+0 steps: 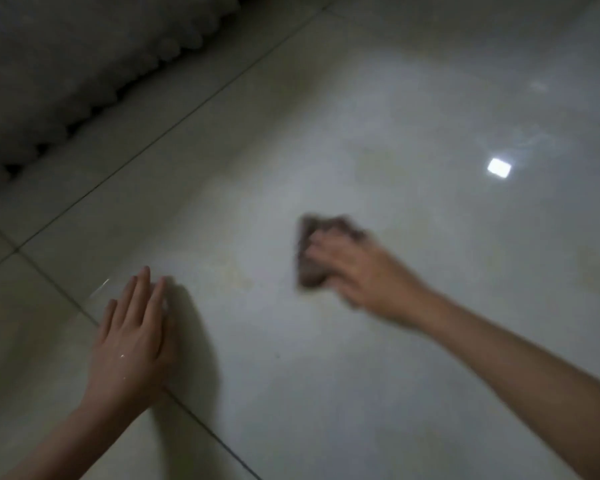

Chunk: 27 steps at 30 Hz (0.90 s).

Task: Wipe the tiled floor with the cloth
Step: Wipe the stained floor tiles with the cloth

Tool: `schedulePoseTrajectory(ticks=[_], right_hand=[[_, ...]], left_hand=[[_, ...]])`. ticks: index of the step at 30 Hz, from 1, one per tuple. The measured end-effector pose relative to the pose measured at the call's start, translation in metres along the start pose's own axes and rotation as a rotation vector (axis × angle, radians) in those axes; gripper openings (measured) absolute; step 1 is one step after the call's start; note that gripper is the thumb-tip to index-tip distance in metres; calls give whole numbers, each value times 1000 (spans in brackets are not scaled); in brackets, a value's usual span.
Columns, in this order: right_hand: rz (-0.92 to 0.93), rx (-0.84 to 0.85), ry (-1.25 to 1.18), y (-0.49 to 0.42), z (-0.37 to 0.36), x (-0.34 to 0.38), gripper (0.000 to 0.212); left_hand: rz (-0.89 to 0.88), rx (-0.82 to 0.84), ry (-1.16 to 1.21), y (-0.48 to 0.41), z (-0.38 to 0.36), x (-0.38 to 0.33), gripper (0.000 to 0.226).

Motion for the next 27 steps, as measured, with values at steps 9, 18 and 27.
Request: schedulePoseTrajectory(ticks=[9, 18, 27], right_hand=[[-702, -341, 83, -25, -41, 47, 53], [153, 348, -340, 17, -136, 256, 41], [-419, -137, -130, -115, -66, 84, 45]], left_hand=[[176, 42, -2, 49, -14, 61, 65], [191, 13, -16, 79, -17, 90, 67], [270, 12, 4, 99, -12, 114, 68]])
Point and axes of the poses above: each hand's wrist, its own y-axis away from the middle knuckle, its own z-axis out of the back of the hand, x = y × z, the point moved 4 cm from there along -y, towards the middle knuckle, and after that the axes turned 14 degrees about -y, right-handed, at the moved point
